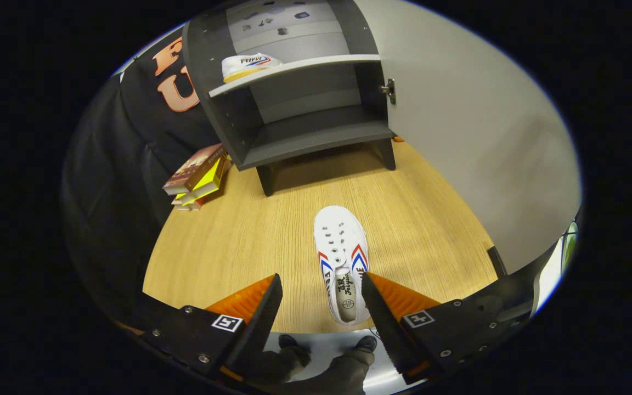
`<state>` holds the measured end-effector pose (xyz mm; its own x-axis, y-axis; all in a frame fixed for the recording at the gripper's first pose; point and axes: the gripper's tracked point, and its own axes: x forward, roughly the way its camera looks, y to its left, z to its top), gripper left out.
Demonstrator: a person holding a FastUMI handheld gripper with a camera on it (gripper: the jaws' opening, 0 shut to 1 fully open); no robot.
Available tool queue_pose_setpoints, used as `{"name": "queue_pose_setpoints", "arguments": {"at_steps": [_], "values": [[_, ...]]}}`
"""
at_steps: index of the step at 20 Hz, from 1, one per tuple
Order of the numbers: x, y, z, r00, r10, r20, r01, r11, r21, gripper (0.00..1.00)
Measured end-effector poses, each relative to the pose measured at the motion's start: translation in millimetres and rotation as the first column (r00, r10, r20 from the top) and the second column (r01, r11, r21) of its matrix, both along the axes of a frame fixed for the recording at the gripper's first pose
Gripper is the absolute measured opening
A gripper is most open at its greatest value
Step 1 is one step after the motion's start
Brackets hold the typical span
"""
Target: Open the shoe cabinet door, grab the shoes and put them into the shoe cabinet, then close the shoe cabinet door.
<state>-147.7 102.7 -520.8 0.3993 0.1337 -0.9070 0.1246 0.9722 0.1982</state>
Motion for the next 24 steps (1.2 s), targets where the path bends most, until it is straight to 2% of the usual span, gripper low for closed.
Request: {"name": "queue_pose_setpoints", "arguments": {"at_steps": [5, 7, 9, 14, 16, 18, 19, 21, 24], "values": [[1.8, 8.3, -46.0, 0.997, 0.076, -0.031, -0.076, 0.997, -0.024, 0.65], [-0.8, 5.4, -63.3, 0.992, 0.12, -0.037, -0.122, 0.991, -0.062, 0.59], [0.9, 6.7, -75.7, 0.991, 0.134, -0.03, -0.136, 0.988, -0.076, 0.53], [17.4, 6.5, -94.0, 0.994, 0.11, 0.021, -0.106, 0.987, -0.119, 0.3], [22.7, 4.5, -94.4, 0.996, 0.072, 0.061, -0.066, 0.993, -0.097, 0.22], [20.4, 7.6, -95.9, 0.998, 0.029, 0.05, -0.026, 0.998, -0.049, 0.14], [22.0, 7.0, -96.5, 0.999, 0.021, 0.046, -0.019, 0.999, -0.047, 0.05], [24.2, 10.4, -94.6, 0.999, 0.03, 0.022, -0.029, 0.999, -0.035, 0.01], [37.4, 11.1, -81.6, 0.998, 0.057, 0.039, -0.055, 0.997, -0.045, 0.0]]}}
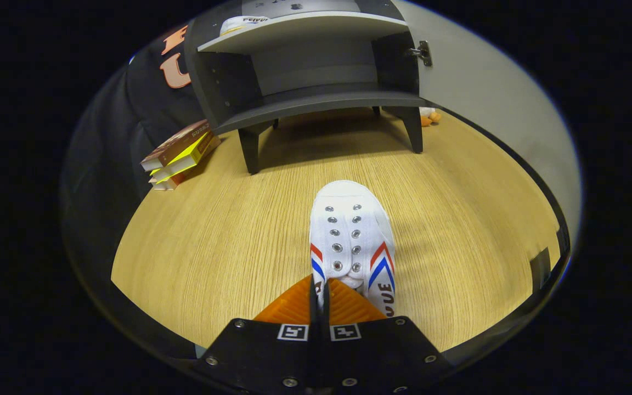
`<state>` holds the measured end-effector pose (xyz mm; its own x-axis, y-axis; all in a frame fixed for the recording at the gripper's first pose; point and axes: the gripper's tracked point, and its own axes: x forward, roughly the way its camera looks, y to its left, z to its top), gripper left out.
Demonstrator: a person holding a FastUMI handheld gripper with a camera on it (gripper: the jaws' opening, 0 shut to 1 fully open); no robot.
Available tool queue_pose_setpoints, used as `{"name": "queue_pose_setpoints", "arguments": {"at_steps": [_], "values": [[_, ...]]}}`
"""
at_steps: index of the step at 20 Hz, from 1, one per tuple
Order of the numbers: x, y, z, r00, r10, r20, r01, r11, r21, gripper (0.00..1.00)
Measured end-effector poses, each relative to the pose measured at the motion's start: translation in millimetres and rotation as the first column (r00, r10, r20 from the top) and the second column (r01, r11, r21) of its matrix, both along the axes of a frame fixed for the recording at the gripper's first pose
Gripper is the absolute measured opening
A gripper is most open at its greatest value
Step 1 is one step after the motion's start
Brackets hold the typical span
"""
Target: Open the shoe cabinet door, grab the shoes and put them into the shoe cabinet, then close the shoe cabinet door.
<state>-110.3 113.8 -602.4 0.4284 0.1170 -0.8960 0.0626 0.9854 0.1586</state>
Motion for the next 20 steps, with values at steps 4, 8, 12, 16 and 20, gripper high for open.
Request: {"name": "queue_pose_setpoints", "arguments": {"at_steps": [4, 8, 12, 16, 20], "values": [[19.7, -5.2, 24.5, 0.999, -0.005, 0.041, 0.005, 1.0, 0.001, 0.0], [39.6, -13.0, 57.1, 0.994, 0.0, 0.107, 0.003, 1.0, -0.026, 0.0], [68.3, -19.2, 104.9, 0.981, -0.001, 0.192, 0.006, 1.0, -0.027, 0.0], [97.0, -25.1, 155.9, 0.962, 0.004, 0.274, 0.004, 1.0, -0.03, 0.0], [127.5, -29.6, 193.4, 0.942, 0.029, 0.333, -0.016, 0.999, -0.039, 0.0]]}}
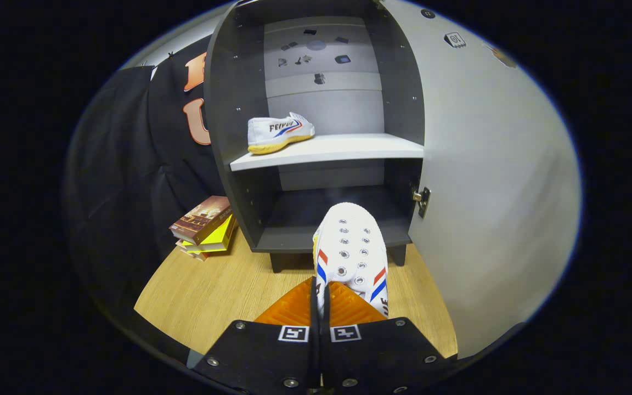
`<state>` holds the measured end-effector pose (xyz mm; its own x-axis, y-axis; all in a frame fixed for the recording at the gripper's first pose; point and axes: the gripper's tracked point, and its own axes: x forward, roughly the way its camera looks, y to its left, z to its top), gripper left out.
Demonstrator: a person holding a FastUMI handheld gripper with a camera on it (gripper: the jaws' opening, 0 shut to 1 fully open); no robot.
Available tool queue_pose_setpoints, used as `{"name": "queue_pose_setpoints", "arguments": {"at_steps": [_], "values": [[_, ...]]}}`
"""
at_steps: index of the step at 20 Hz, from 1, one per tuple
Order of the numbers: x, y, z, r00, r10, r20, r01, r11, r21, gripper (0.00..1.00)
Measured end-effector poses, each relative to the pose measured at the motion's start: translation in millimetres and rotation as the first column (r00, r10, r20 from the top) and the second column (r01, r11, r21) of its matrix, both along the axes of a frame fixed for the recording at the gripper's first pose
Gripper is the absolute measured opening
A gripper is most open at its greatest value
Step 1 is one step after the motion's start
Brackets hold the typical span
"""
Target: Open the shoe cabinet door, grab the shoes and put them into the shoe cabinet, then close the shoe cabinet door.
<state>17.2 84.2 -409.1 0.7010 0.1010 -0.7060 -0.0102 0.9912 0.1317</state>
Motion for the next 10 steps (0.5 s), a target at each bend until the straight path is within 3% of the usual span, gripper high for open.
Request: {"name": "queue_pose_setpoints", "arguments": {"at_steps": [10], "values": [[85.6, -9.6, 75.5, 0.989, 0.015, 0.144, -0.01, 0.999, -0.03, 0.0]]}}
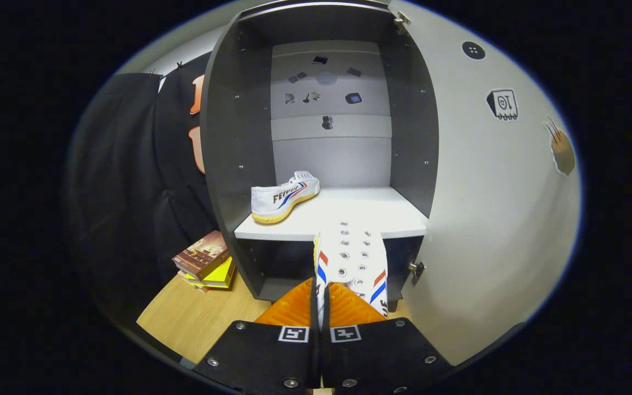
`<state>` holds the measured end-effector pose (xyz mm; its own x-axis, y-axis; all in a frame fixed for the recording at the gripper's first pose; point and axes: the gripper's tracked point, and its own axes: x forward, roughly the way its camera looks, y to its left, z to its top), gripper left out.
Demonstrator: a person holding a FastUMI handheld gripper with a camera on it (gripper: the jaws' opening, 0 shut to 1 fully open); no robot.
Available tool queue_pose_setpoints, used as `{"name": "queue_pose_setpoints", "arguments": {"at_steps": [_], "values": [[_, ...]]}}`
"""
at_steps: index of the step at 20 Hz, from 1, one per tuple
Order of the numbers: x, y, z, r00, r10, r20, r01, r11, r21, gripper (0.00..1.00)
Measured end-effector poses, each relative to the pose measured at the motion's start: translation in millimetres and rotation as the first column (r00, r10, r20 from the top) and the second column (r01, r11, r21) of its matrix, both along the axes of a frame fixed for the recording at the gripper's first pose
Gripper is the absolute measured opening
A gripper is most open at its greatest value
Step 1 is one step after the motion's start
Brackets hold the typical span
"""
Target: Open the shoe cabinet door, grab the shoes and put them into the shoe cabinet, then close the shoe cabinet door.
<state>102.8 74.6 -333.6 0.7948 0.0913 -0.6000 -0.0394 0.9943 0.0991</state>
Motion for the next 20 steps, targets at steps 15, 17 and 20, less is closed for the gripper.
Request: {"name": "queue_pose_setpoints", "arguments": {"at_steps": [15, 17, 20], "values": [[148.8, -17.1, 18.6, 0.999, 0.012, 0.031, -0.008, 0.995, -0.1, 0.0], [164.0, -17.8, 8.5, 1.0, 0.013, 0.013, -0.011, 0.994, -0.109, 0.0], [186.2, -16.2, -11.8, 1.0, 0.004, -0.024, -0.007, 0.994, -0.11, 0.0]]}}
